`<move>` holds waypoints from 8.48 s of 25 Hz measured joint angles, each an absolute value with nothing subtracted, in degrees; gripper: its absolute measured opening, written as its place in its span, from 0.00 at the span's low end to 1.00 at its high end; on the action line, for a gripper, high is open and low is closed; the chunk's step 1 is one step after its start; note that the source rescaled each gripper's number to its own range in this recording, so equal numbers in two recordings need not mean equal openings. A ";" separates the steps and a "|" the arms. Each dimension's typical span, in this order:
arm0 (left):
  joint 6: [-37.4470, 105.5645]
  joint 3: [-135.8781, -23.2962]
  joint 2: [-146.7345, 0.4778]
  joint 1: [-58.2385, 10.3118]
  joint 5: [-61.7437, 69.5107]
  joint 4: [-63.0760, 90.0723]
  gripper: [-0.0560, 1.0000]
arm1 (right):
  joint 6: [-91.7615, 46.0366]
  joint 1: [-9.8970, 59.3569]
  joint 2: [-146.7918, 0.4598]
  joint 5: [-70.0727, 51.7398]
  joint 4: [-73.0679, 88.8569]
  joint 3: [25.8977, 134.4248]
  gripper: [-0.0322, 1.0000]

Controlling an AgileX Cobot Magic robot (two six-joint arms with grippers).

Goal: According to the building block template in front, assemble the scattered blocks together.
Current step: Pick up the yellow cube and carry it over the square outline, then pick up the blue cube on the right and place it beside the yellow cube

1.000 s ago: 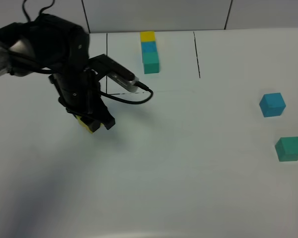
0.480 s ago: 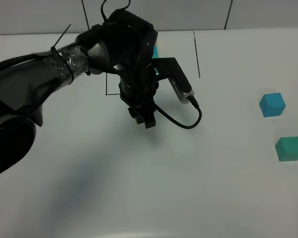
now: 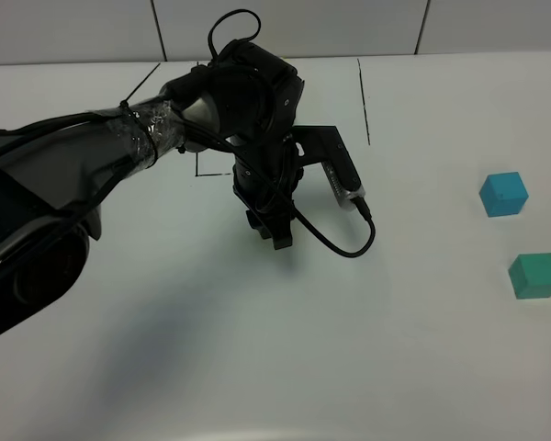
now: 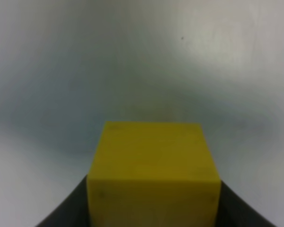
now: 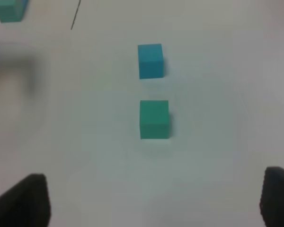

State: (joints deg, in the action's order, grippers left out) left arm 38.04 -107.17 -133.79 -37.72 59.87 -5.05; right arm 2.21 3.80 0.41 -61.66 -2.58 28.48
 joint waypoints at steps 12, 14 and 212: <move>45.53 -107.17 -134.67 -37.72 56.10 -5.05 0.06 | 2.21 3.80 0.41 -61.66 -2.58 28.48 0.77; 46.40 -107.17 -134.67 -37.72 54.86 -5.05 0.06 | 2.21 3.80 0.41 -61.66 -2.58 28.48 0.77; 3.49 -28.91 0.04 -2.84 59.69 4.97 0.20 | -8.73 -1.66 -114.88 -43.78 -0.79 77.19 1.00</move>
State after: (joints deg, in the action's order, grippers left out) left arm 3.49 -28.91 0.04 -2.84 59.69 4.97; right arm -8.73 -1.66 -114.88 -43.78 -0.79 77.19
